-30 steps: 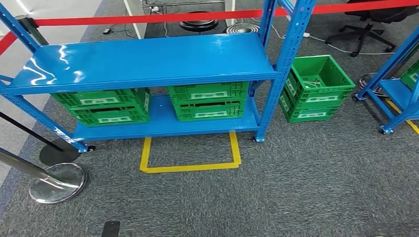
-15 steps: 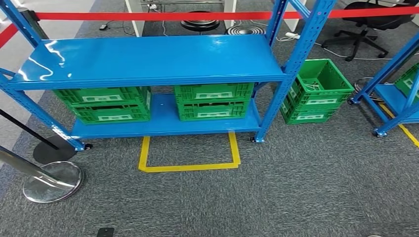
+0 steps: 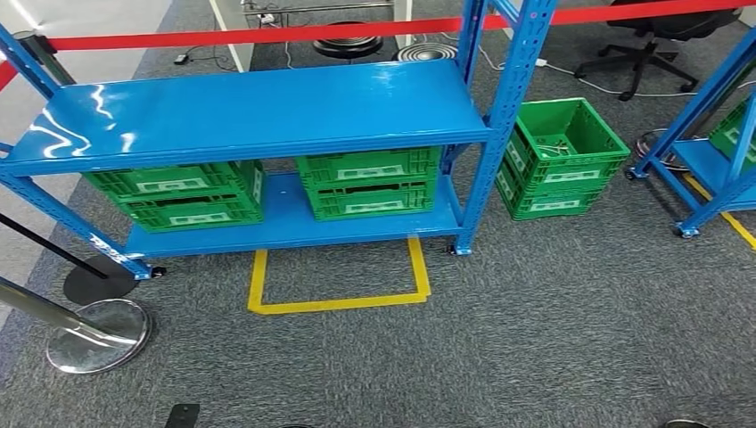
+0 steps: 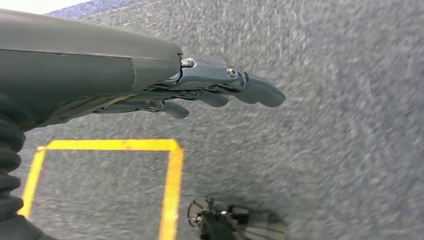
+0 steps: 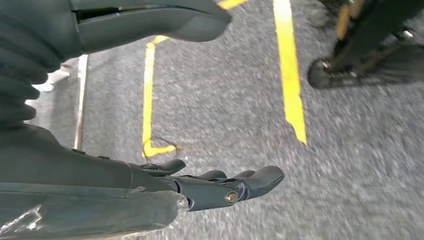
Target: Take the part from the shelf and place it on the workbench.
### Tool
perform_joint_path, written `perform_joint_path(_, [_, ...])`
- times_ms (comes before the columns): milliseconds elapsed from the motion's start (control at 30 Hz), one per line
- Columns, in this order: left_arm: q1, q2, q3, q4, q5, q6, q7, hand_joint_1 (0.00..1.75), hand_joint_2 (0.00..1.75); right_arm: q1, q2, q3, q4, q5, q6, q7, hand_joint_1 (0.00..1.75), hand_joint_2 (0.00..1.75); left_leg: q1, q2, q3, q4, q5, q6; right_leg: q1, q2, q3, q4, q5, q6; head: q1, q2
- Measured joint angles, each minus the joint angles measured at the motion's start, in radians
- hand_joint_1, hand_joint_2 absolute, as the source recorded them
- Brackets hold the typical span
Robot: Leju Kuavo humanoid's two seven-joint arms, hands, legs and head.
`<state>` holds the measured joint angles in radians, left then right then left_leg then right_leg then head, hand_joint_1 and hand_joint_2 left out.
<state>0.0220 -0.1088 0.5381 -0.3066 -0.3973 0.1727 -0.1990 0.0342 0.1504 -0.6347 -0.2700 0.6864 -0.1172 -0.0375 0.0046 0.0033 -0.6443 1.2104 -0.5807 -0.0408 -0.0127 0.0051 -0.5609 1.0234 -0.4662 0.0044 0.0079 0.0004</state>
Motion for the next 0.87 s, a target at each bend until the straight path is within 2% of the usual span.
perform_joint_path(33, [0.011, 0.002, -0.015, 0.000, 0.013, -0.005, 0.007, 0.00, 0.00, -0.001, -0.005, 0.019, -0.008, -0.022, 0.004, 0.001, 0.00, 1.75, 0.002, 0.000, -0.024, 0.051, -0.016, -0.004, 0.000, 0.000, -0.001, 0.000, 0.000, -0.002, 0.000, 0.000])
perform_joint_path(67, [0.023, 0.005, -0.031, 0.001, 0.025, -0.011, 0.013, 0.00, 0.00, -0.002, -0.009, 0.038, -0.018, -0.043, 0.008, 0.002, 0.00, 1.31, 0.005, 0.000, -0.033, 0.068, -0.012, -0.008, 0.000, 0.001, -0.001, 0.000, 0.000, -0.004, 0.000, 0.000])
perform_joint_path(100, [0.035, 0.008, -0.045, 0.001, 0.038, -0.016, 0.020, 0.00, 0.00, -0.004, -0.014, 0.058, -0.029, -0.064, 0.012, 0.002, 0.00, 0.87, 0.010, 0.000, -0.022, 0.044, 0.013, -0.013, -0.002, 0.002, 0.000, 0.000, 0.000, -0.004, 0.000, 0.000])
perform_joint_path(167, [0.058, 0.013, -0.075, 0.005, 0.062, -0.026, 0.031, 0.00, 0.00, -0.009, -0.023, 0.095, -0.054, -0.106, 0.019, 0.005, 0.00, 0.00, 0.023, 0.000, 0.042, -0.088, 0.086, -0.028, -0.005, 0.005, 0.002, 0.002, -0.002, 0.000, -0.002, 0.000])
perform_joint_path(200, [0.067, 0.014, -0.090, 0.007, 0.074, -0.032, 0.038, 0.00, 0.00, -0.012, -0.029, 0.114, -0.066, -0.127, 0.022, 0.006, 0.00, 0.00, 0.029, -0.003, 0.074, -0.156, 0.111, -0.035, -0.003, 0.007, -0.001, 0.007, -0.007, 0.006, -0.004, 0.000])
perform_joint_path(233, [0.074, 0.016, -0.107, 0.008, 0.086, -0.037, 0.044, 0.00, 0.00, -0.015, -0.035, 0.132, -0.077, -0.148, 0.026, 0.007, 0.00, 0.00, 0.033, -0.005, 0.095, -0.200, 0.123, -0.033, -0.001, 0.007, -0.005, 0.011, -0.010, 0.011, -0.005, 0.000])
perform_joint_path(267, [0.080, 0.017, -0.123, 0.009, 0.099, -0.043, 0.049, 0.00, 0.00, -0.016, -0.041, 0.151, -0.085, -0.169, 0.029, 0.008, 0.00, 0.00, 0.034, -0.008, 0.103, -0.220, 0.124, -0.030, 0.001, 0.007, -0.008, 0.012, -0.013, 0.016, -0.005, 0.000])
perform_joint_path(333, [0.091, 0.022, -0.158, 0.010, 0.125, -0.053, 0.062, 0.00, 0.00, -0.014, -0.050, 0.190, -0.096, -0.214, 0.036, 0.011, 0.00, 0.00, 0.030, -0.010, 0.103, -0.223, 0.121, -0.014, 0.001, 0.007, -0.009, 0.007, -0.012, 0.025, -0.002, 0.000])
perform_joint_path(467, [0.101, 0.039, -0.224, 0.009, 0.179, -0.076, 0.087, 0.00, 0.00, 0.006, -0.063, 0.270, -0.103, -0.307, 0.051, 0.017, 0.00, 0.00, 0.023, -0.011, 0.102, -0.222, 0.122, -0.007, -0.006, 0.007, -0.001, -0.002, -0.004, 0.037, -0.002, 0.000])
perform_joint_path(600, [0.102, 0.055, -0.289, 0.002, 0.231, -0.099, 0.113, 0.00, 0.00, 0.034, -0.075, 0.348, -0.107, -0.397, 0.066, 0.021, 0.00, 0.00, 0.018, -0.011, 0.102, -0.222, 0.122, -0.002, -0.010, 0.007, 0.006, -0.004, -0.002, 0.041, -0.003, 0.000])
perform_joint_path(867, [0.108, 0.082, -0.409, -0.028, 0.332, -0.142, 0.163, 0.00, 0.00, 0.077, -0.101, 0.491, -0.109, -0.572, 0.095, 0.031, 0.00, 0.00, 0.018, -0.010, 0.102, -0.222, 0.122, 0.002, -0.011, 0.007, 0.005, -0.004, -0.003, 0.043, -0.003, 0.000])
